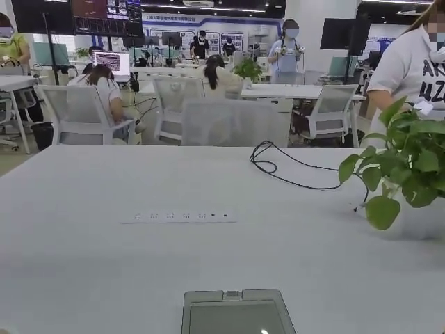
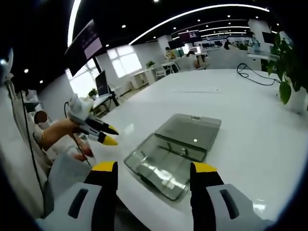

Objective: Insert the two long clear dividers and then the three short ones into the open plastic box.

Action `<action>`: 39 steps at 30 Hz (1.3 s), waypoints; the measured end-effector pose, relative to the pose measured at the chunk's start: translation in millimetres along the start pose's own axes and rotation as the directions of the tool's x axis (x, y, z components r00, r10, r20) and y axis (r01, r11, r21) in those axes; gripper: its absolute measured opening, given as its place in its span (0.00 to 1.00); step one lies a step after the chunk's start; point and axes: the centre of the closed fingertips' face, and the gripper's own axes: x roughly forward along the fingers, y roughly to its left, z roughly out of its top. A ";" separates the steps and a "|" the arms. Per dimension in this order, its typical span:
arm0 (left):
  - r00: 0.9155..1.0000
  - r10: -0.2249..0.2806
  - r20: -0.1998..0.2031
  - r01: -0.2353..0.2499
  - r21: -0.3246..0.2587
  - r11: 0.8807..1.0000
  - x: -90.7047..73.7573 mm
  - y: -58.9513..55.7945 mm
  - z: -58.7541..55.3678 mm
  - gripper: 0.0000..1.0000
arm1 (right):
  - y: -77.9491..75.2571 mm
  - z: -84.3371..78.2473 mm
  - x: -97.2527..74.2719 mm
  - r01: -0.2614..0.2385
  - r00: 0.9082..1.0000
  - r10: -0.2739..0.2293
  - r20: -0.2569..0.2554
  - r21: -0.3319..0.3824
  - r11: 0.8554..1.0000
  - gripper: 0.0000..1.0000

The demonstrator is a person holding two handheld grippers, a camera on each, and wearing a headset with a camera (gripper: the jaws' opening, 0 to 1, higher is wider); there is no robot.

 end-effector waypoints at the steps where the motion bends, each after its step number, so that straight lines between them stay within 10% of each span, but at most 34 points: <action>1: 1.000 -0.003 0.014 0.003 0.000 1.000 -1.6 -3.1 3.8 0.30 | 0.7 0.1 0.6 -0.001 1.000 0.001 0.002 0.012 1.000 0.60; 22: 0.991 -0.095 0.094 0.091 0.046 0.995 -9.0 -66.0 30.1 0.30 | 28.5 -1.2 20.8 -0.060 0.998 0.054 0.044 0.129 0.990 0.51; 39: 0.968 -0.183 0.174 0.199 -0.083 0.976 -7.4 -103.8 42.3 0.30 | 47.4 -6.6 42.0 -0.071 0.995 0.049 0.091 0.251 0.965 0.39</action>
